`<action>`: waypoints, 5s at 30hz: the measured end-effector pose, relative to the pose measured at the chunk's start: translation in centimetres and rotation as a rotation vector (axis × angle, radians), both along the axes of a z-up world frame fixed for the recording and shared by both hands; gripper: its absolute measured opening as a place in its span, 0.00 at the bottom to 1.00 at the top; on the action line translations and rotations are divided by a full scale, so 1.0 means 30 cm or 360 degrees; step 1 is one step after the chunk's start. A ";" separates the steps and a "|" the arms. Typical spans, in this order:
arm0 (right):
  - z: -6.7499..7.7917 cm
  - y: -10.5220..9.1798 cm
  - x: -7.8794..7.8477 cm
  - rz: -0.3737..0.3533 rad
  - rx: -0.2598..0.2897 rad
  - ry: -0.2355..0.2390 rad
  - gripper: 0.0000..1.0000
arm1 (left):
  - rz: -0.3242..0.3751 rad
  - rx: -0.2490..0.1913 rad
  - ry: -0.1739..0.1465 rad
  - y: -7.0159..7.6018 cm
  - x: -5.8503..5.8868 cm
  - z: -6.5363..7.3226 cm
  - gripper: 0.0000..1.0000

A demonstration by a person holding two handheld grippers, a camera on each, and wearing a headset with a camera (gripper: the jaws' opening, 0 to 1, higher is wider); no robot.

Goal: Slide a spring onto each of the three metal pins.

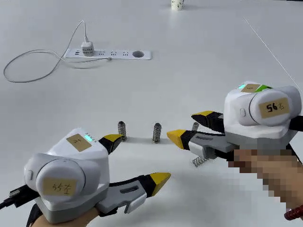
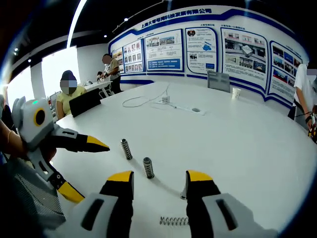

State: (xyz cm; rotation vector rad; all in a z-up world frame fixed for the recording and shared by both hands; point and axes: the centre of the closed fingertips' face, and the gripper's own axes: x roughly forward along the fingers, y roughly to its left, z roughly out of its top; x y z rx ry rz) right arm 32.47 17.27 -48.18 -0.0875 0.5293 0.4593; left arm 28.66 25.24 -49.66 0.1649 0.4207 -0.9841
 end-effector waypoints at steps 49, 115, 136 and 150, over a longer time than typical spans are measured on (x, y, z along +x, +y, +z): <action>-0.019 -0.214 -0.209 0.0022 0.0152 0.0061 0.50 | -0.0255 0.0041 0.0111 -0.306 -0.023 -0.137 0.43; 0.027 -0.228 -0.205 -0.0086 0.0346 0.0091 0.42 | -0.0379 0.0035 -0.0020 -0.341 -0.058 -0.059 0.10; 0.083 -0.138 -0.177 -0.0127 0.0682 0.0137 0.31 | -0.0281 -0.0221 -0.0038 -0.308 -0.065 0.072 0.10; 0.108 -0.109 -0.155 -0.0170 0.0908 0.0183 0.25 | -0.0197 -0.0416 0.0077 -0.291 -0.059 0.100 0.10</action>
